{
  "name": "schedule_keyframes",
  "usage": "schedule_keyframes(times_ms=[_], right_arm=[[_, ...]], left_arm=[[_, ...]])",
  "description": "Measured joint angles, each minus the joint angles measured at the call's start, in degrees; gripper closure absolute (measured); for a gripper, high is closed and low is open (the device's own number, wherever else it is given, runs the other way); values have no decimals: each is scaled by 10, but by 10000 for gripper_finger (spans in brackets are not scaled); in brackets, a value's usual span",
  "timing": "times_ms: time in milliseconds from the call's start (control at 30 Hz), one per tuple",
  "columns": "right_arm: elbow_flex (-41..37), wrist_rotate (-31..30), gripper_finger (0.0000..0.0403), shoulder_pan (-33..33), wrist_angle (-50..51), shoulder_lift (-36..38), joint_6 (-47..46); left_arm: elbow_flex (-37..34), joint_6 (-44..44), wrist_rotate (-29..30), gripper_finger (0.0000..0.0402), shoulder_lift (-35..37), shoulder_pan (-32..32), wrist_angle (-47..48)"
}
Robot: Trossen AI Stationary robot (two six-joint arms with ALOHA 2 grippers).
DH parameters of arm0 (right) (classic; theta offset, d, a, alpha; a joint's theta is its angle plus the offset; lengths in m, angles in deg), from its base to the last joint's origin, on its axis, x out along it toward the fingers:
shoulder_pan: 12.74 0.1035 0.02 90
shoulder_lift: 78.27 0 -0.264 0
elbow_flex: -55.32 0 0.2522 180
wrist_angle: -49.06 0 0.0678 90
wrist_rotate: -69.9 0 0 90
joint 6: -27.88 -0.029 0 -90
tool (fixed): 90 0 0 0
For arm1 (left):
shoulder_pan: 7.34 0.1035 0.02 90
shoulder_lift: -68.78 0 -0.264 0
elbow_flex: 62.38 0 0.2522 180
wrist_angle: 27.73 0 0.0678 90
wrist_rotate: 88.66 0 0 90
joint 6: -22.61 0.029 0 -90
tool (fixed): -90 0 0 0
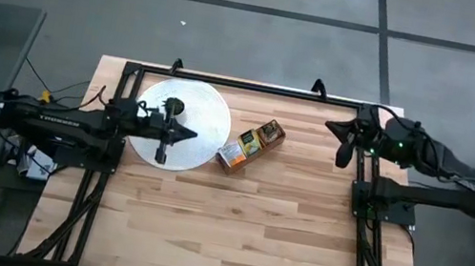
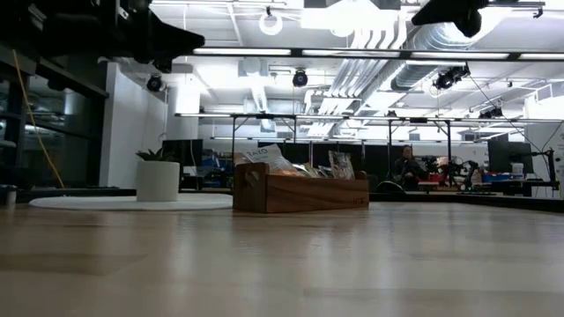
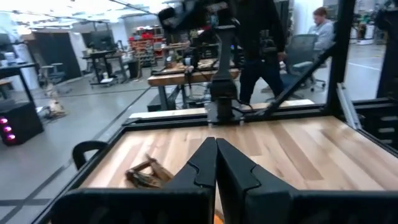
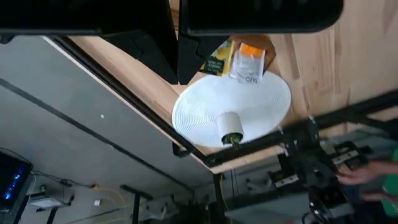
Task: Pick & Place Tea
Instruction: Return to Home Position
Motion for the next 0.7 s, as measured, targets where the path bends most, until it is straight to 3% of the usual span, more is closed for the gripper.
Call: schedule_keyframes(times_ms=[167,400,533,700], right_arm=[[-72,-4,403,0,-48,68,-32],[-141,-16,403,0,-75,155,-69],[-152,-22,403,0,-77,175,-73],[-152,-55,403,0,-97,176,-73]], left_arm=[[-6,-12,-26,401,1,33,-6],[-103,-69,9,401,27,36,-188],[-155,-95,34,401,49,36,-272],[-163,-93,16,401,91,36,-273]])
